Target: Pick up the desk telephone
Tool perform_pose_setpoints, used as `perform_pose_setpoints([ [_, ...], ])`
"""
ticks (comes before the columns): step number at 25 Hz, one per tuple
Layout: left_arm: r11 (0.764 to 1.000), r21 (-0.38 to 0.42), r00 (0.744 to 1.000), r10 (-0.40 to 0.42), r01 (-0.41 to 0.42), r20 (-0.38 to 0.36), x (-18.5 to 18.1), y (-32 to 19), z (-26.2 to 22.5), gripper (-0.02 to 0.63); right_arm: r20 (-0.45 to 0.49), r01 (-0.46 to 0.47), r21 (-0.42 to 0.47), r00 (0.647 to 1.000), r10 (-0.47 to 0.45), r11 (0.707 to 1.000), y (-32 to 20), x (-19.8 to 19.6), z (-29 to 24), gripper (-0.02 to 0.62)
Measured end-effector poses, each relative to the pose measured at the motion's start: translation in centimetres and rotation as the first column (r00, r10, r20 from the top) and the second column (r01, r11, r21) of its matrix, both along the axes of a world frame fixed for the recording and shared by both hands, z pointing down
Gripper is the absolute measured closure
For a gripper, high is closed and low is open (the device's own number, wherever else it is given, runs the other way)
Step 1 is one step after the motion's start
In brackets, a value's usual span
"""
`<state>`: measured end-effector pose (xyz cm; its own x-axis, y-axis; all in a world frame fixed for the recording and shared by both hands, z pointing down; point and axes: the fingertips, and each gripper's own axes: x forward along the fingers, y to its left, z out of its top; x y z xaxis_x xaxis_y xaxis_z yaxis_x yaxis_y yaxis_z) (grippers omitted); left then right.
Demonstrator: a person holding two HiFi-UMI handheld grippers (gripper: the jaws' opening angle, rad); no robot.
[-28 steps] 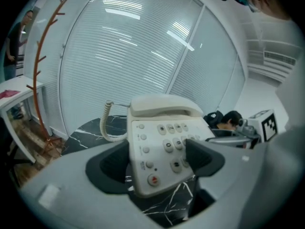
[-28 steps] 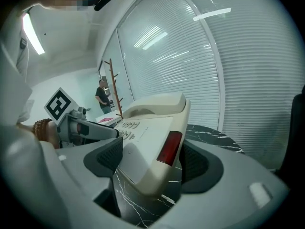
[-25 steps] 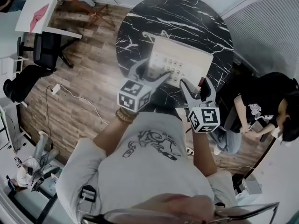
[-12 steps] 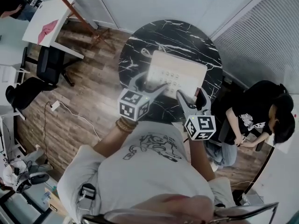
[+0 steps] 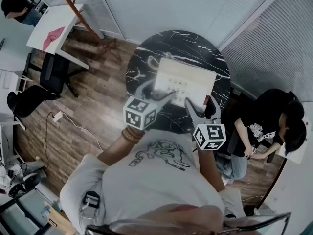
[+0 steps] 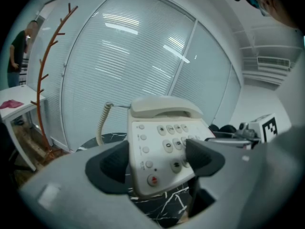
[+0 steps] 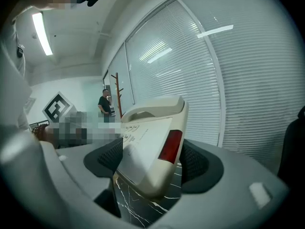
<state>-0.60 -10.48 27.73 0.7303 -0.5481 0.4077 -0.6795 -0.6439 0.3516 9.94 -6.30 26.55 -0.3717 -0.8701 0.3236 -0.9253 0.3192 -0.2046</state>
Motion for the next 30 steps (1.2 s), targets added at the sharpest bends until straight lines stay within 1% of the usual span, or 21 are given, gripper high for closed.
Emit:
perform_pose_setpoints([
  [7, 1.000, -0.011, 1.000, 0.002, -0.002, 0.002, -0.2, 0.2, 0.4, 0.229, 0.006, -0.004, -0.014, 1.000, 0.004, 1.000, 0.2, -0.2, 0.4, 0.224],
  [30, 1.000, -0.020, 1.000, 0.006, -0.006, 0.003, -0.3, 1.2, 1.1, 0.229, 0.012, -0.016, -0.014, 1.000, 0.016, 1.000, 1.3, -0.3, 1.0, 0.225],
])
